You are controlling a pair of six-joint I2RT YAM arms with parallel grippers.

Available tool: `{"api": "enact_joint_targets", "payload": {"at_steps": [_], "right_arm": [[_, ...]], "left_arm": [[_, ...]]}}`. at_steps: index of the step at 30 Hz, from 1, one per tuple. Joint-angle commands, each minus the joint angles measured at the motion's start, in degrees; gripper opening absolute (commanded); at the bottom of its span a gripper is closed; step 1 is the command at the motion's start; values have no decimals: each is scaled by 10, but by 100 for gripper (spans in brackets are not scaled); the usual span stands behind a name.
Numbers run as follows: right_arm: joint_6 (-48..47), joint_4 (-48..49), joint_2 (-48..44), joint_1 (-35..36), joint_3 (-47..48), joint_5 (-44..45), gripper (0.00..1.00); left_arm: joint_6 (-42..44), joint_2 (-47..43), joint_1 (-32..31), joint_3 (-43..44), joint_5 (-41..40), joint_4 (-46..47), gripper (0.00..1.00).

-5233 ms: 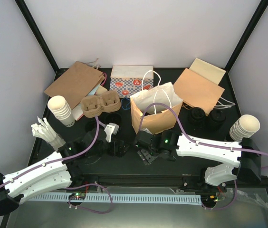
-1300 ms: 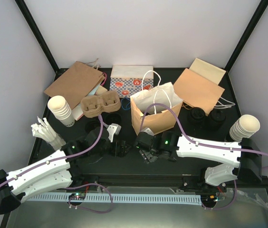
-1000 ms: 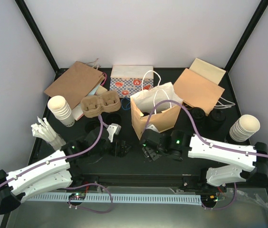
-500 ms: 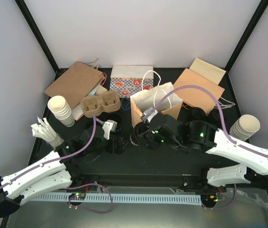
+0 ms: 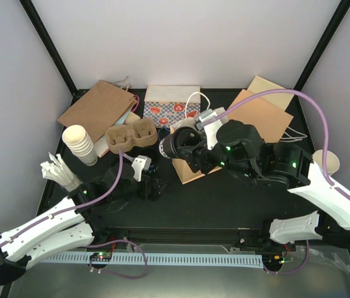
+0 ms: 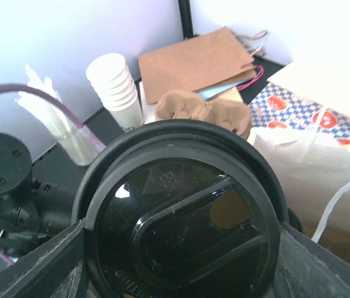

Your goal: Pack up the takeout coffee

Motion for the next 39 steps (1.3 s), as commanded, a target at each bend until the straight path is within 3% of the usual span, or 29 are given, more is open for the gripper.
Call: {"api": "enact_joint_targets", "payload": {"at_steps": [1,8,14,20,31,39], "right_arm": [[-26,-4,5,-9,43,59,73],[-38,-55,16,-37,79,165,73],[-44,-68,5,-81,68,185,73],[-44,-69,-16,-135,44,187,73],[-47,-60,-47,-164,-8,260,73],[-41,-65,-27,-166,-43,205,73]], "left_arm": [[15,-12,5,34,-17,-21,99],[44,4,12,78,-35,-45,99],[105,50,57,163,-33,-66,99],[166,135,110,255,6,-49,99],[245,297,128,392,20,-42,99],[272,351,130,431,13,-50,99]]}}
